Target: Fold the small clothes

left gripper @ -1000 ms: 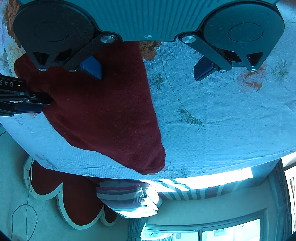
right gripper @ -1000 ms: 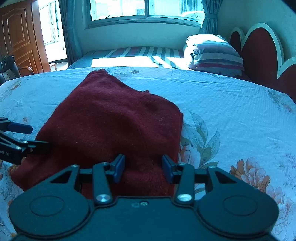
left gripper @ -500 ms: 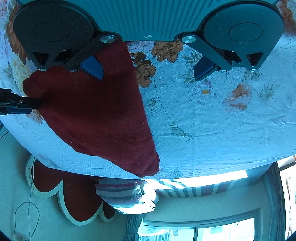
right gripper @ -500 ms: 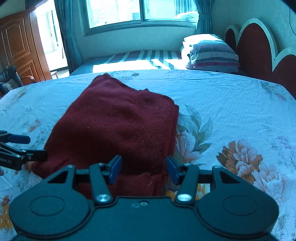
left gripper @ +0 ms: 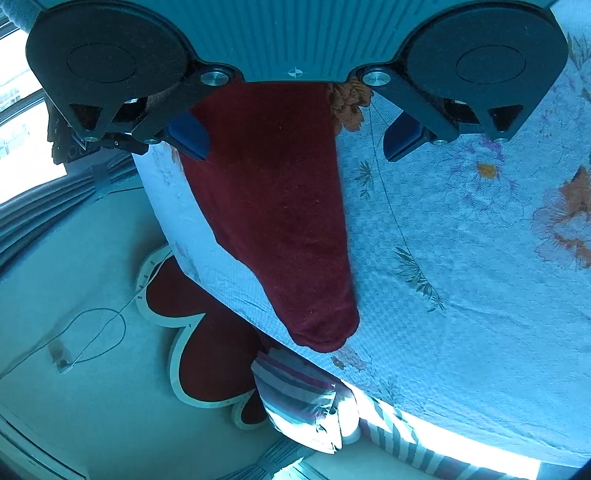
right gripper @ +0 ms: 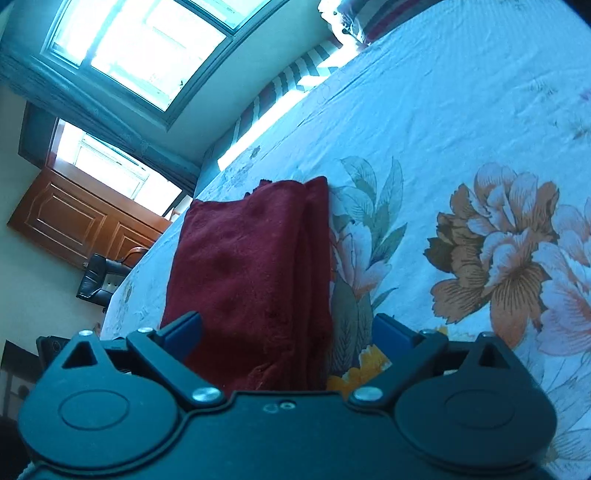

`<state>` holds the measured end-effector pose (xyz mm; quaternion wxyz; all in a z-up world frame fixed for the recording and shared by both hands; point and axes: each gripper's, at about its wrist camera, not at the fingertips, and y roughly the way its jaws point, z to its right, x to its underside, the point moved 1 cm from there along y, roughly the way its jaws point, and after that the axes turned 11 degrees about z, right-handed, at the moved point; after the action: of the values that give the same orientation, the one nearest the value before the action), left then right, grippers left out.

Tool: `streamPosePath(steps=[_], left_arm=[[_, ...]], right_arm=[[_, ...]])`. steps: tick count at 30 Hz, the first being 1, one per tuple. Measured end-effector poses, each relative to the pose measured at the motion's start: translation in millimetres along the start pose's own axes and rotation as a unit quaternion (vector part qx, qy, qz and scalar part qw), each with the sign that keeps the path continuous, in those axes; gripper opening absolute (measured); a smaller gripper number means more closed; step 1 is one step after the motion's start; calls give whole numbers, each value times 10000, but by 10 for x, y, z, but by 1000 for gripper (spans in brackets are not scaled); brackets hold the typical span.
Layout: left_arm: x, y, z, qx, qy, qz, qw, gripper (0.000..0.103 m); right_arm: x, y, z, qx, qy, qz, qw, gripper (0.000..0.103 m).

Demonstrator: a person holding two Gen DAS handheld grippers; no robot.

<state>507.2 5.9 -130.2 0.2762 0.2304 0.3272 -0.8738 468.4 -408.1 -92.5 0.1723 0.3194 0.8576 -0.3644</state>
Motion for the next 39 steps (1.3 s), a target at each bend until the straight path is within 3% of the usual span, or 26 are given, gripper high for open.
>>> streamPosePath(steps=[5,6,8,16,21,26,28,29,30,33,39], left_arm=[[-78,266,5,-64,343,-318,9989,84],[-88,308,2,-40,386,-383,9985,79],[-117,351,-4,45,374,-406,9985,79],[-229,557,-61,588,177,-693,9957,79],[-241,702,-111,940,-167,-640,9934,79],[-252,809,-24,999,-7,-700,9925,79],[-237,827,-1,937,-17,-621,9937,74],[-229,827,12,834,61,-576,9948,63],[-222,813,12,761,80,-550,9956,57],[-226,693,27,721,45,-441,9964,48],[-395,93,387,914,353,53,9952,48]], right_arm=[[-57,223,104,-269,119,-240,9993,82],[-80,252,120,-274,129,-255,9992,81],[-105,321,129,-348,139,-343,9987,79],[-160,486,105,-789,112,-607,9950,79],[-207,604,38,-1076,29,-746,9914,80],[-247,748,-89,-1251,-204,-961,9873,81],[-252,794,-128,-1286,-278,-1004,9862,80],[-249,778,-126,-1269,-267,-994,9866,72],[-243,795,-117,-1228,-236,-1006,9870,55],[-219,750,-77,-1122,-141,-927,9893,40],[-255,346,-603,-1404,-651,-568,9863,38]])
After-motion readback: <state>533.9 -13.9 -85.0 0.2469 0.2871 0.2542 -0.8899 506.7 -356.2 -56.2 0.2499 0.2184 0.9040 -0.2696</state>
